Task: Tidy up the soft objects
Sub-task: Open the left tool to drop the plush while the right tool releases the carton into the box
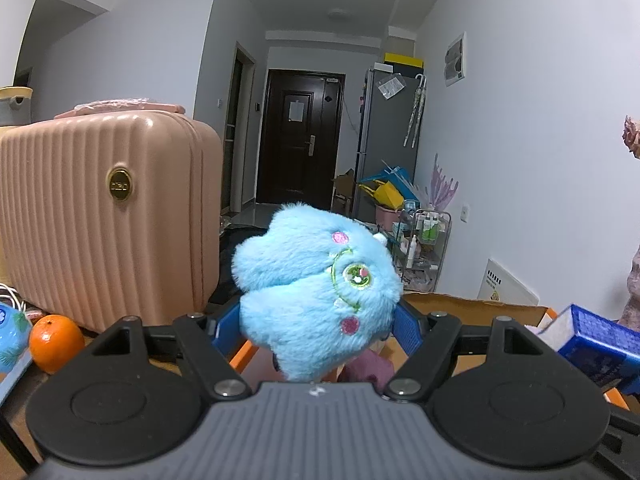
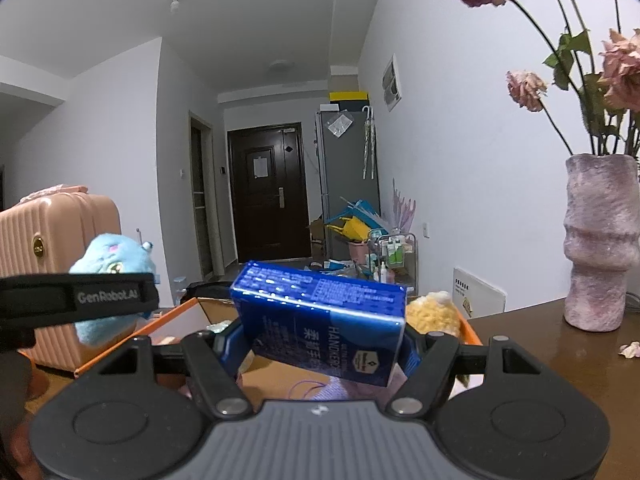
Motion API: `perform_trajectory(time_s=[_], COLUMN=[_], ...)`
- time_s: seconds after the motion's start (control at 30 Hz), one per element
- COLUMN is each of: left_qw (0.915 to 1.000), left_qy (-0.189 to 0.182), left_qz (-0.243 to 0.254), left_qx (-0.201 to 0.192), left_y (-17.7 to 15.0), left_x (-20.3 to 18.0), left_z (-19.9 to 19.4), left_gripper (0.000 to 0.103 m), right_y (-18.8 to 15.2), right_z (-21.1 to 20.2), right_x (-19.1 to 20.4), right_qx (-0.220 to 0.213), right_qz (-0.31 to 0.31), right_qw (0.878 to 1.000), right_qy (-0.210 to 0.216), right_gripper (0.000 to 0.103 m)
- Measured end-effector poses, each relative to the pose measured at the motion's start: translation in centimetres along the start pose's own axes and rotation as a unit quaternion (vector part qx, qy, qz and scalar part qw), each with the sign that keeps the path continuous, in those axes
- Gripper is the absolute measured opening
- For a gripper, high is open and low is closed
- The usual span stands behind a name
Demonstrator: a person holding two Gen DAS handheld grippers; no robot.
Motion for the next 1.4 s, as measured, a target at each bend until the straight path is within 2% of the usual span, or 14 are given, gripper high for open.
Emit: perform_trajectory(time_s=[0.4,0.63,0.73,0.8,0.87,0.9,0.93,0.97,1.23,1.4], left_qw=[0.9999,0.9991,0.9991,0.999,0.9985,0.9982,0.998,0.9979,0.9978,0.9964], left_qy=[0.004,0.006,0.007,0.012,0.013,0.017,0.021,0.025,0.035,0.035], left_qz=[-0.009,-0.015,-0.017,-0.022,-0.034,-0.04,-0.046,-0.048,-0.052,-0.072], left_qx=[0.01,0.038,0.039,0.036,0.04,0.04,0.039,0.034,0.02,0.027], left_y=[0.4,-0.2,-0.3,-0.1,-0.1,-0.1,-0.1,-0.1,-0.3,-0.2], left_x=[-0.4,-0.8,-0.7,-0.5,0.0,0.1,0.4,0.5,0.9,1.6], left_z=[3.7,6.3,6.5,6.6,6.7,6.7,6.6,6.5,5.6,4.6], left_gripper=[0.076,0.076,0.077,0.08,0.088,0.091,0.099,0.103,0.103,0.103], right_y=[1.3,1.0,0.9,0.8,0.7,0.8,0.8,0.7,0.6,0.6], right_z=[3.6,6.2,6.5,6.4,6.3,6.3,6.3,6.3,6.3,5.7], right_x=[0.2,-0.1,-0.1,0.1,0.1,-0.1,-0.3,-0.5,-1.1,-1.7], right_qx=[0.011,0.047,0.052,0.054,0.054,0.055,0.055,0.056,0.056,0.044], right_qz=[0.014,0.013,0.008,0.003,0.003,0.005,0.009,0.017,0.038,0.05], right_qw=[1.0,0.999,0.998,0.998,0.998,0.998,0.998,0.997,0.997,0.997], right_qy=[-0.007,-0.021,-0.026,-0.026,-0.033,-0.037,-0.041,-0.044,-0.04,-0.036], right_gripper=[0.07,0.071,0.074,0.081,0.094,0.098,0.102,0.103,0.103,0.103])
Point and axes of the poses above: each gripper's, at about its wrist camera, not at the fingertips, and z roughly the way its jaws point, x to its left, y to its top, the point moved 4 cm from there along z, roughly the way its jaws point, and after that the axes turned 3 degrees about -z, right-handed, at the moved point
